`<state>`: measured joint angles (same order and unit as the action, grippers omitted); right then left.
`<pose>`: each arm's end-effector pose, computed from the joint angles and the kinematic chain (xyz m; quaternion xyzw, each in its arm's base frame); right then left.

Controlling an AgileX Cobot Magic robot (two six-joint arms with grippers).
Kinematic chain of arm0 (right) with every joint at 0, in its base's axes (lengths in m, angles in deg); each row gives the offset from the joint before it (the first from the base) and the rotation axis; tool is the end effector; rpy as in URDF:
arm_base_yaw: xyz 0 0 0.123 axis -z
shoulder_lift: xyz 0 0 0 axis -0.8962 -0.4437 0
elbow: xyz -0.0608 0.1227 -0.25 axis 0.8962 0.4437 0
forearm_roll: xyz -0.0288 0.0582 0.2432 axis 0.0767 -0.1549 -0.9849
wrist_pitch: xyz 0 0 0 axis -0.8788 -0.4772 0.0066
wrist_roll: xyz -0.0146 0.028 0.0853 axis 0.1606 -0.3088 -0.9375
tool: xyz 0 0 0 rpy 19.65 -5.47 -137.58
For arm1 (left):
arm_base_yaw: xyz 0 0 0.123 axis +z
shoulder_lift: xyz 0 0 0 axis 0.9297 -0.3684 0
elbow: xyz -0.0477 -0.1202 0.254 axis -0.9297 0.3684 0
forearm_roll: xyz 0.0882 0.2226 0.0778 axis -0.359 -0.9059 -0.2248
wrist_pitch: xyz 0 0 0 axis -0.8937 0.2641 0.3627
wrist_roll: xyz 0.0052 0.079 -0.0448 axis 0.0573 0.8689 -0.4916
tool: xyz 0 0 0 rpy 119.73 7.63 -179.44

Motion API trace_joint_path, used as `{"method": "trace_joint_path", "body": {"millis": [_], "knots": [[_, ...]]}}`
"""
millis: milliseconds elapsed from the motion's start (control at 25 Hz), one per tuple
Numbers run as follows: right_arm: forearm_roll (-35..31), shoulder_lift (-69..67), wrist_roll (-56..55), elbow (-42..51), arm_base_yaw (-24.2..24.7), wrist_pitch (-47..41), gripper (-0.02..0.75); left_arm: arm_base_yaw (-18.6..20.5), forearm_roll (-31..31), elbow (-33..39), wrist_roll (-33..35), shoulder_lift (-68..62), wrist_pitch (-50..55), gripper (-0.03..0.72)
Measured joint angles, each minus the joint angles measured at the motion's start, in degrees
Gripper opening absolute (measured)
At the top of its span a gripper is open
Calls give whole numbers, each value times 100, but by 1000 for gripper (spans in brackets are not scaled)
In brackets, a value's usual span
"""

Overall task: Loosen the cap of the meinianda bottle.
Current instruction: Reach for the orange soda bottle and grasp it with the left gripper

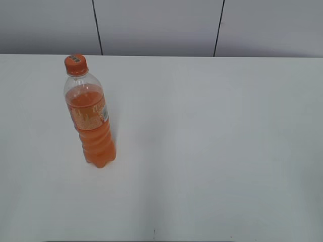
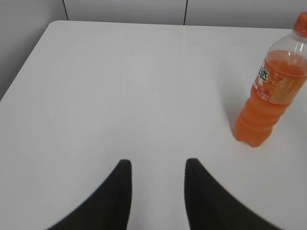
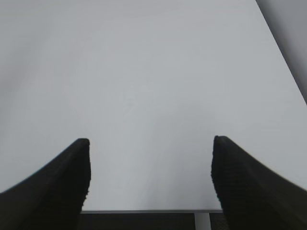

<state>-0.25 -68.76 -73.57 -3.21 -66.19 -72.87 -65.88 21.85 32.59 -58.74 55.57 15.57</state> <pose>-0.0081 0.0030 0.2771 -0.0324 0.8566 0.0254 0.5144 -0.0104 -0.0004 0.2860 -0.0341 0.8445 0.0018 0.5344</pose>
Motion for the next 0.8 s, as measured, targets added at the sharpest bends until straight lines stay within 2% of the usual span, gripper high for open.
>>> {"method": "trace_joint_path", "body": {"millis": [800], "knots": [[0,0,0,0,0,0,587,0,0,0,0,0,0,240]]}}
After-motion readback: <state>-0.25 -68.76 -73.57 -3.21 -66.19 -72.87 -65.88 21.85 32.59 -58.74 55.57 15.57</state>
